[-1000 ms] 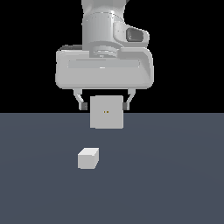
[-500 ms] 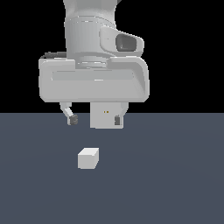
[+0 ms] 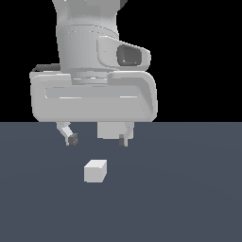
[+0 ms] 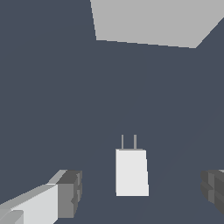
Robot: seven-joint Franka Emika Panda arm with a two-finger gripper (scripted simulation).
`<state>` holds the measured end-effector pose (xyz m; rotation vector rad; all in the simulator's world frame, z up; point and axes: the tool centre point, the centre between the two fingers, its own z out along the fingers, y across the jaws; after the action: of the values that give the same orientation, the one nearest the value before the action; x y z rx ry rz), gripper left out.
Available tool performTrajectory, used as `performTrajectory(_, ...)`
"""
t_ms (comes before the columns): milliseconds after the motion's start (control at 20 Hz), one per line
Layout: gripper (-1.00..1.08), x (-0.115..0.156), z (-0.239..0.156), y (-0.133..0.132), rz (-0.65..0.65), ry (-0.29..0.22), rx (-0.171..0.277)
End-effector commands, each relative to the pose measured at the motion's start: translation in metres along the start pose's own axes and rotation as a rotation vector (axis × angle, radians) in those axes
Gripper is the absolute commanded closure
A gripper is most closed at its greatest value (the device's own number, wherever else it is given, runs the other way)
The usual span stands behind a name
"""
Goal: Plug the charger into the wall socket.
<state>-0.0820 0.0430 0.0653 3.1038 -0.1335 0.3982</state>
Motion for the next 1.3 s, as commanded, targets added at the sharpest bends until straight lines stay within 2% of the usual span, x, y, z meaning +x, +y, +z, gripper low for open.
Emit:
performTrajectory(0,-0.92,-0.001,0.002,-0.001,0.002,0.007,-0.001)
performTrajectory(400,-0.92,-0.003,0.006,-0.001,0.001,0.007,-0.001)
performTrajectory(900,-0.92,-0.013,0.043,-0.001,0.003,0.009,-0.002)
performTrajectory(1200,-0.92,-0.015,0.051,-0.001,0.003,0.009,-0.002)
performTrajectory(1250,1.08,-0.015,0.051,-0.001,0.003,0.009,-0.002)
